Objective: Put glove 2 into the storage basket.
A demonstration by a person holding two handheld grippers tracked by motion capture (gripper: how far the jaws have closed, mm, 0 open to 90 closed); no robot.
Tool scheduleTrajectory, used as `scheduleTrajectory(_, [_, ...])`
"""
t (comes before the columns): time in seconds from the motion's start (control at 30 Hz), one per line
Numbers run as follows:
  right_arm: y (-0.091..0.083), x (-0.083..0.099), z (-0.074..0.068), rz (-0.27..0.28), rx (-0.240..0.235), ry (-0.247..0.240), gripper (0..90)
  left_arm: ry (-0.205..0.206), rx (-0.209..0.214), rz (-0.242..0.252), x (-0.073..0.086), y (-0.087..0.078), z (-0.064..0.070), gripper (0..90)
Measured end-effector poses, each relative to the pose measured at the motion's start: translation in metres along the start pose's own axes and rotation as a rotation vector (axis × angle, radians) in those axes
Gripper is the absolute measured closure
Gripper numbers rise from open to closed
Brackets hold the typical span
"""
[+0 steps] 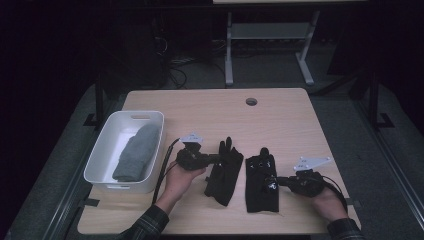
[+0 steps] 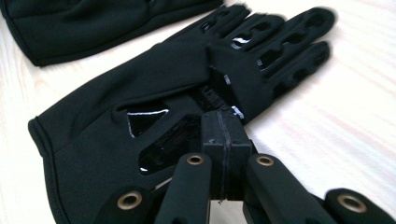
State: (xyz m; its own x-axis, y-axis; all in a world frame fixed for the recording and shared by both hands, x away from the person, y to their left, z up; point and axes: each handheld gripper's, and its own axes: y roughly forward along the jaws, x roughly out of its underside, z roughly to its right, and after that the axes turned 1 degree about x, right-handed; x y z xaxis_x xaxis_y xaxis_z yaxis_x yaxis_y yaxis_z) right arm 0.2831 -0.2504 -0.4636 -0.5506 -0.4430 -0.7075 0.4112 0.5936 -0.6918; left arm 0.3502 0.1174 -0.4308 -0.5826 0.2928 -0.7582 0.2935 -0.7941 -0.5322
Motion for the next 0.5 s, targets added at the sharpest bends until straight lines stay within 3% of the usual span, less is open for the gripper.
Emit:
scheduleTrajectory(0.13, [0.005,0.0,-0.003,-0.029,-0.016,-0.001,90.0,-0.017,0.035,0.003,-0.001,0.006,0.001,87.7])
scheduleTrajectory(0.5, [0.017,-0.008,-0.014,-0.038,-0.048,-0.032,90.0,-0.009,0.071,0.008,-0.006,0.006,0.008,87.6])
